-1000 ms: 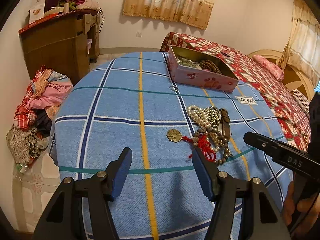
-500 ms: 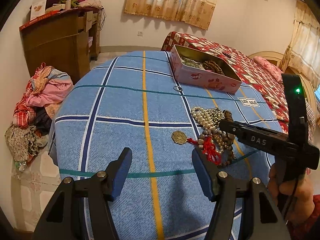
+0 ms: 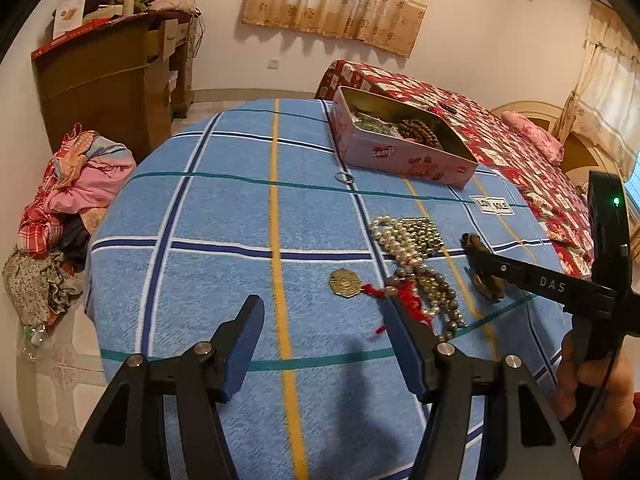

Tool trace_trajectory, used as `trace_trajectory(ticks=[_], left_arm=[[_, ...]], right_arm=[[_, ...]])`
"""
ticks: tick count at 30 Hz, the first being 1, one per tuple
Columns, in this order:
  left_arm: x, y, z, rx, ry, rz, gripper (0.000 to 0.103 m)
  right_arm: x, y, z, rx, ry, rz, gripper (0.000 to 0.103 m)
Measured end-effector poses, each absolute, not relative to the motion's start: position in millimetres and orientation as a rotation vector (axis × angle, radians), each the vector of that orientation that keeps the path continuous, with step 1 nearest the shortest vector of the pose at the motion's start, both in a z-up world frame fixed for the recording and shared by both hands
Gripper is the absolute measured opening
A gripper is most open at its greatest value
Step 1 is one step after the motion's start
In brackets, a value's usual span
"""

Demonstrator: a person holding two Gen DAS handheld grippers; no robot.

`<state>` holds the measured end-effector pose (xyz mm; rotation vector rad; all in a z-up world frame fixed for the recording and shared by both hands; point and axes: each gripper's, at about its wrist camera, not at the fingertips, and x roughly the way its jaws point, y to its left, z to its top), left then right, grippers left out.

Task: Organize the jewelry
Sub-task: 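Grasp the brown-strap watch with the right tool, then grasp the gold chain with the left tool while the right tool holds the watch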

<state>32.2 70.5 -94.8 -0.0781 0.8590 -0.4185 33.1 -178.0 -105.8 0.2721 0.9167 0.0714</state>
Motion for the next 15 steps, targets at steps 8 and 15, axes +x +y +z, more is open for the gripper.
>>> trace_trajectory(ticks=[8,15], left_arm=[[32.2,45.8,-82.5,-0.010,0.822,-0.495,0.063],[31.8,32.9,-81.9,0.004,0.829,-0.512,0.063]], right_arm=[[12.9,-204.4,-80.1,0.434,0.790,0.143,0.025],[22.1,-198.6,-88.0,0.443,0.879,0.172,0.025]])
